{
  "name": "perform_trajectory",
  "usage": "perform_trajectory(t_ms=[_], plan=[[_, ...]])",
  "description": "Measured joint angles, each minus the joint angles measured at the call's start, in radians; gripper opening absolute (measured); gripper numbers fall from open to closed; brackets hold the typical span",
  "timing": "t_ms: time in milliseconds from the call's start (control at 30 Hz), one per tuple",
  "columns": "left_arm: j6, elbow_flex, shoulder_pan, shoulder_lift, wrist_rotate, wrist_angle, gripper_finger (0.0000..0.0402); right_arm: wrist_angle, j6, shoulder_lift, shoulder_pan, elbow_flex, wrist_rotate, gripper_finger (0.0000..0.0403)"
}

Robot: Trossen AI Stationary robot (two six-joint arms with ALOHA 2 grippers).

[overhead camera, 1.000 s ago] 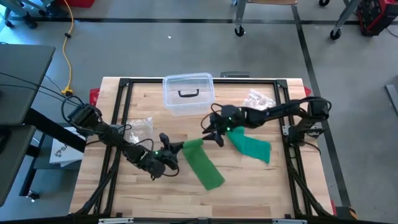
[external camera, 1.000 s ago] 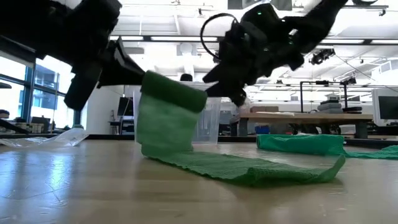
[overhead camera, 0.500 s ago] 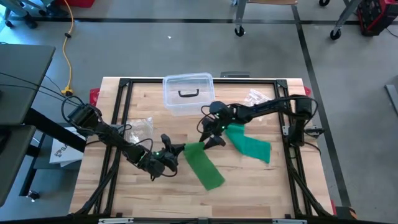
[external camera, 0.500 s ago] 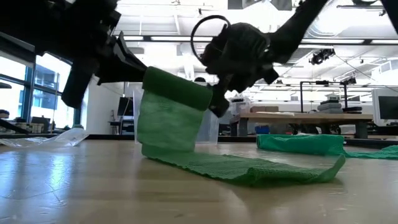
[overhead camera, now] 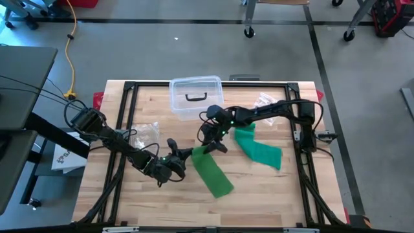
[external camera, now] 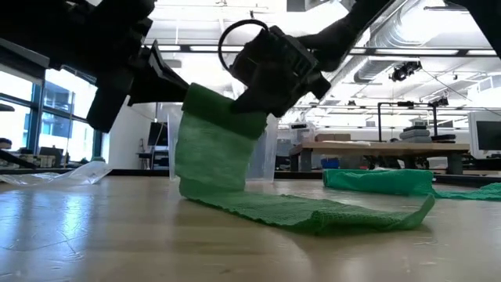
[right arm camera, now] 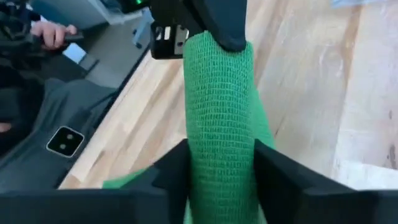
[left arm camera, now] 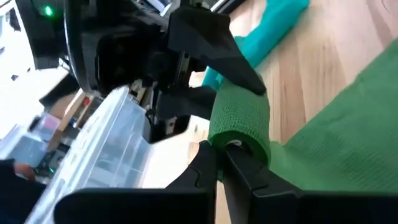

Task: Roll bandage
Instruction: Roll the green bandage

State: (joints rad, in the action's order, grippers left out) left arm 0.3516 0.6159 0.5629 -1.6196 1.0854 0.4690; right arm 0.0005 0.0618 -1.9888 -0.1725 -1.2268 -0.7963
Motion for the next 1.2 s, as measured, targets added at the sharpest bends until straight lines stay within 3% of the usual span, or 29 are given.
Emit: perform_trajectory(t_ms=[100, 200, 433, 567, 700, 933, 1100, 1200], plan=[[-0.109, 0.0, 0.0, 0.001, -0.002, -0.003, 0.0017, -0.09, 0.07, 0.002, 0.014, -0.04, 0.064, 0.0076], [-0.237, -0.001, -0.003, 0.013, -0.074, -0.018, 0.0043, -0.181, 0.14, 0.002, 0.042, -0.085, 0.142, 0.0053], [-0.636, 0.0, 0.002, 0.046, -0.099, -0.205, 0.0117, -0.306, 0.257, 0.002, 0.125, -0.159, 0.413, 0.0056], [-0.804, 0.0, 0.003, 0.048, -0.087, -0.281, 0.0138, -0.316, 0.291, 0.001, 0.171, -0.18, 0.534, 0.0056], [-0.822, 0.0, 0.008, 0.048, -0.083, -0.285, 0.0133, -0.323, 0.344, 0.002, 0.208, -0.191, 0.639, 0.0056], [-0.811, 0.002, 0.018, 0.049, -0.054, -0.265, 0.0087, -0.326, 0.393, 0.03, 0.239, -0.192, 0.71, 0.0057], [-0.673, 0.001, 0.018, 0.048, -0.035, -0.183, 0.0049, -0.334, 0.396, 0.041, 0.238, -0.192, 0.7, 0.0065], [-0.588, 0.0, 0.018, 0.048, -0.027, -0.15, 0.0029, -0.352, 0.381, 0.046, 0.238, -0.192, 0.688, 0.0092]])
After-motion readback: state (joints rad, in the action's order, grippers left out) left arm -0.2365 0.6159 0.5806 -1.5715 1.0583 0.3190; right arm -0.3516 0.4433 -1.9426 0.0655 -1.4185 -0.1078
